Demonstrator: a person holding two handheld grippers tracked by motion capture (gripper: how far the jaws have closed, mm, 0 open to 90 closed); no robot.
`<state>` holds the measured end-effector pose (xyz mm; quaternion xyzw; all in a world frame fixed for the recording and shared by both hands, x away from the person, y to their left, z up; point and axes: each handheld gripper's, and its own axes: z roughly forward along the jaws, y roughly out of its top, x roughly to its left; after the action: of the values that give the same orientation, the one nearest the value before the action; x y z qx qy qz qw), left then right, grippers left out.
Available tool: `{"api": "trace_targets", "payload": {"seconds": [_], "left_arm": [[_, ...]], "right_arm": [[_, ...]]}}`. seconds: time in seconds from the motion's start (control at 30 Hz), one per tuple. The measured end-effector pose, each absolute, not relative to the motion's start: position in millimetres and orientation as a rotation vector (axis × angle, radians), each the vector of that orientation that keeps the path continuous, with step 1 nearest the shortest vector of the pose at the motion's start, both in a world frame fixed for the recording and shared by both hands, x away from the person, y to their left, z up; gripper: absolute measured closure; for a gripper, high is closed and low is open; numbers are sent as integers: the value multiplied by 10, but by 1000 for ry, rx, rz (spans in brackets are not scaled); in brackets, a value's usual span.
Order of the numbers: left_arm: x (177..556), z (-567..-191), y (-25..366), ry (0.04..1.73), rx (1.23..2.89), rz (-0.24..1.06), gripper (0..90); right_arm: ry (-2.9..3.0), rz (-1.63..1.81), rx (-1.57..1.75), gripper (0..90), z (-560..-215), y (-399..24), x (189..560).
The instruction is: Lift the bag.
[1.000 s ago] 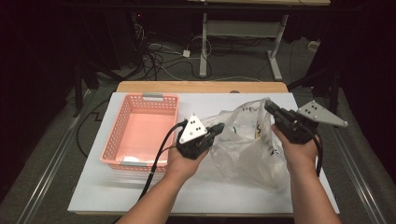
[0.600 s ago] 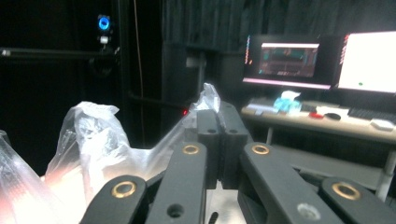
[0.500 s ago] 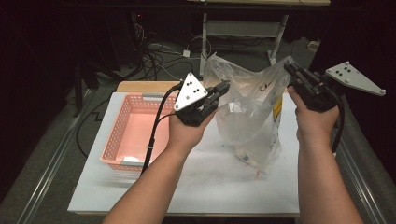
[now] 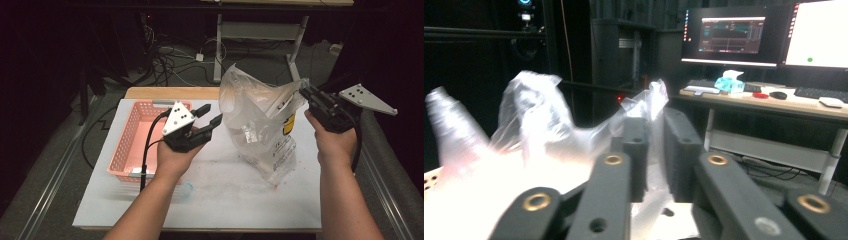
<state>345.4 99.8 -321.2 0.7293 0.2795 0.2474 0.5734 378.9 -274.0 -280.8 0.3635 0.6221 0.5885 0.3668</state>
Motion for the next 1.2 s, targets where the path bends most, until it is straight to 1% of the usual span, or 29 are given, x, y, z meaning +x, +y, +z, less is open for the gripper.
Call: {"api": "trace_targets", "payload": {"seconds": [0.03, 0.1, 0.17, 0.3, 0.47, 0.57, 0.7, 0.77, 0.87, 0.93, 1.2], "left_arm": [[3430, -3256, 1033, 666, 1725, 569, 496], [3393, -3344, 1063, 686, 1758, 548, 450], [3373, -3435, 1069, 706, 1776, 508, 407], [3345, -3619, 1041, 730, 1796, 433, 356], [3295, -3799, 999, 741, 1836, 400, 297], [3251, -3862, 982, 745, 1853, 379, 249], [3187, -3926, 983, 749, 1862, 378, 160], [3159, -3961, 983, 748, 1871, 384, 139], [3121, -4007, 983, 755, 1881, 384, 54], [3106, -4032, 982, 753, 1892, 388, 3], [3097, -4145, 1026, 785, 1914, 381, 0]], "right_arm": [[1606, 1515, 934, 767, -2816, -2737, 3772], [1611, 1517, 928, 700, -2824, -2729, 3728], [1616, 1525, 913, 614, -2827, -2728, 3671], [1603, 1540, 893, 477, -2822, -2714, 3523], [1590, 1562, 858, 279, -2781, -2783, 3292], [1621, 1564, 851, 198, -2812, -2837, 3180], [1671, 1502, 881, 147, -3030, -2887, 3111], [1704, 1475, 913, 118, -3192, -2910, 3110], [1738, 1448, 966, 61, -3447, -2940, 3113], [1757, 1431, 998, 7, -3608, -2951, 3119], [1843, 1350, 1079, 0, -4123, -2972, 3117]]}}
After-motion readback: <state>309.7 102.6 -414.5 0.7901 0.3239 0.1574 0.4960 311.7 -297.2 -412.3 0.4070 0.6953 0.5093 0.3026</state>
